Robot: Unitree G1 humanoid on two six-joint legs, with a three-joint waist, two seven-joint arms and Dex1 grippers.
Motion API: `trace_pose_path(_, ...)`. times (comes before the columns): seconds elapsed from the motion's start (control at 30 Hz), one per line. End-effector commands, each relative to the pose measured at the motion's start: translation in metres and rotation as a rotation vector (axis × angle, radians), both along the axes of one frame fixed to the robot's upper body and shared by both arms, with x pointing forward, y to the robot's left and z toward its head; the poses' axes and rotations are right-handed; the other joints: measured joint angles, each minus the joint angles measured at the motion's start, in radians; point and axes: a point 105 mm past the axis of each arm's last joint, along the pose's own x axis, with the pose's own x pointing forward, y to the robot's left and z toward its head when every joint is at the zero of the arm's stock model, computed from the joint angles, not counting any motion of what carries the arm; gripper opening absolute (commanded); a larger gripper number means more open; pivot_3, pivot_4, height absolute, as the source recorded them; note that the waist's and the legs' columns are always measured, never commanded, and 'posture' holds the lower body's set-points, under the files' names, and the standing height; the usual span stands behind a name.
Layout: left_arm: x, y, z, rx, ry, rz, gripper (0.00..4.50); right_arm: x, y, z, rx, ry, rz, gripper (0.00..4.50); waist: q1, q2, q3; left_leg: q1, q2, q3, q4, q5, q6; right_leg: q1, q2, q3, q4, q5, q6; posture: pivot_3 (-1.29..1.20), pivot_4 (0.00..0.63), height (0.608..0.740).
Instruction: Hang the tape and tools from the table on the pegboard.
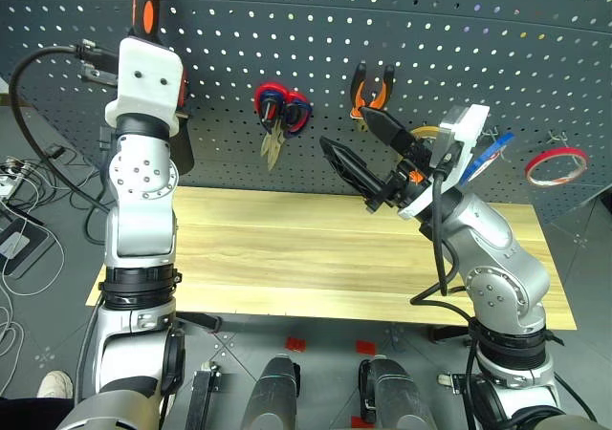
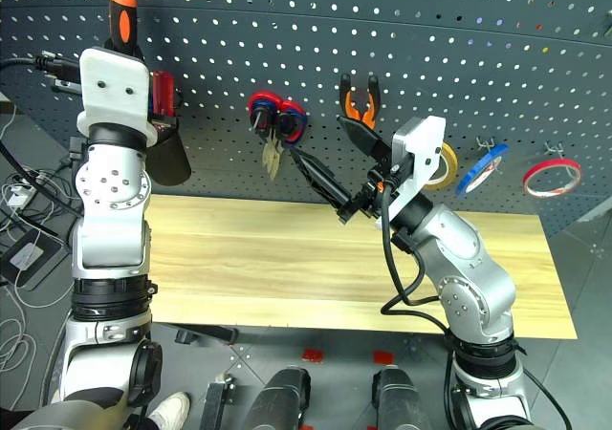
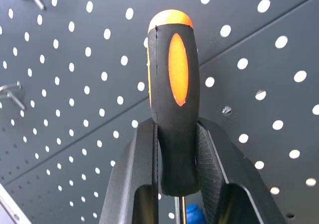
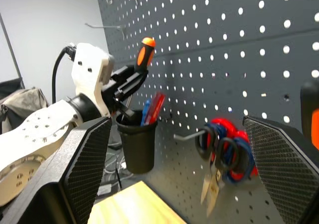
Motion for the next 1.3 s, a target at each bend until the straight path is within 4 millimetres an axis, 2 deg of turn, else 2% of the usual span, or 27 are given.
trace_pose_path(0.03, -0.008, 0.006, 0.005, -0.018, -0.030, 0.017, 0.68, -0.008, 0.000, 0.008, 0.015, -0.034, 0.021, 4.50, 0.000, 0.000, 0.000, 0.000, 0.000, 0.000, 0.000, 0.000, 0.000, 0.000, 0.000, 0.000, 0.000, 0.000, 0.000, 0.14, 0.212, 0.740)
trace_pose_path(0.17, -0.008, 0.008, -0.002, -0.056, -0.011, 0.021, 0.68, -0.008, 0.000, 0.007, 0.008, -0.032, 0.021, 4.50, -0.001, 0.000, 0.000, 0.000, 0.000, 0.000, 0.000, 0.000, 0.000, 0.000, 0.000, 0.000, 0.000, 0.000, 0.000, 0.14, 0.217, 0.740)
trace_pose_path(0.23, -0.009, 0.008, -0.004, -0.064, -0.005, 0.023, 1.39, -0.008, -0.001, 0.007, 0.005, -0.031, 0.019, 4.50, -0.001, 0.000, 0.000, 0.000, 0.000, 0.000, 0.000, 0.000, 0.000, 0.000, 0.000, 0.000, 0.001, 0.000, 0.000, 0.14, 0.218, 0.740)
trace_pose_path(0.43, -0.008, 0.010, -0.004, -0.083, 0.000, 0.024, 3.07, -0.006, -0.002, 0.006, -0.008, -0.031, 0.015, 4.50, 0.000, 0.000, 0.000, 0.000, 0.000, 0.000, 0.000, 0.000, 0.000, 0.000, 0.000, 0.000, 0.001, 0.000, 0.000, 0.14, 0.218, 0.740)
trace_pose_path(0.47, -0.008, 0.010, -0.004, -0.084, 0.000, 0.024, 3.48, -0.006, -0.002, 0.005, -0.010, -0.031, 0.015, 4.50, 0.000, 0.000, 0.000, 0.000, 0.000, 0.000, 0.000, 0.000, 0.000, 0.000, 0.000, 0.000, 0.001, 0.000, 0.000, 0.14, 0.218, 0.740)
trace_pose_path(0.5, -0.008, 0.009, -0.004, -0.084, 0.000, 0.023, 3.62, -0.005, -0.002, 0.005, -0.011, -0.031, 0.014, 4.50, 0.001, 0.000, 0.000, 0.000, 0.000, 0.000, 0.000, 0.000, 0.000, 0.000, 0.000, 0.000, 0.001, 0.000, 0.000, 0.14, 0.218, 0.740)
trace_pose_path(0.6, -0.008, 0.009, -0.004, -0.086, 0.002, 0.019, 4.46, -0.005, -0.001, 0.004, -0.014, -0.029, 0.014, 4.50, 0.001, 0.000, 0.000, 0.000, 0.000, 0.000, 0.000, 0.000, 0.000, 0.000, 0.000, 0.000, 0.002, 0.000, 0.000, 0.14, 0.219, 0.740)
trace_pose_path(0.77, -0.009, 0.009, -0.004, -0.096, 0.003, 0.012, 4.46, -0.005, -0.003, 0.003, -0.025, -0.026, 0.011, 4.50, 0.001, 0.000, 0.000, 0.000, 0.000, 0.000, 0.000, 0.000, 0.000, 0.000, 0.000, 0.000, 0.002, 0.000, 0.000, 0.14, 0.220, 0.740)
trace_pose_path(0.9, -0.014, 0.000, -0.002, -0.109, 0.006, -0.049, 4.46, -0.004, -0.006, 0.003, -0.035, -0.031, -0.005, 4.50, 0.001, 0.000, 0.000, 0.000, 0.000, 0.000, 0.000, 0.000, 0.000, 0.000, 0.000, 0.000, 0.002, 0.000, 0.000, 0.14, 0.220, 0.740)
trace_pose_path(1.03, -0.025, -0.016, 0.003, -0.100, -0.002, -0.133, 4.46, -0.004, -0.017, 0.002, -0.053, -0.032, -0.051, 4.50, 0.001, 0.000, 0.000, 0.000, 0.000, 0.000, 0.000, 0.000, 0.000, 0.000, 0.000, 0.001, 0.002, 0.000, 0.000, 0.14, 0.222, 0.740)
trace_pose_path(1.2, -0.037, -0.051, 0.007, -0.038, -0.014, -0.273, 4.46, -0.002, -0.036, -0.002, -0.068, -0.016, -0.154, 4.50, 0.002, 0.000, 0.000, 0.000, 0.000, 0.000, 0.001, 0.000, 0.000, 0.001, 0.000, 0.001, 0.002, 0.000, 0.000, 0.13, 0.222, 0.740)
trace_pose_path(1.3, -0.039, -0.059, 0.003, -0.054, -0.004, -0.302, 4.46, -0.003, -0.042, -0.004, -0.089, -0.021, -0.197, 4.50, 0.001, 0.000, 0.000, 0.001, 0.000, 0.001, 0.001, 0.000, 0.000, 0.001, 0.000, 0.002, 0.002, 0.000, 0.000, 0.12, 0.219, 0.740)
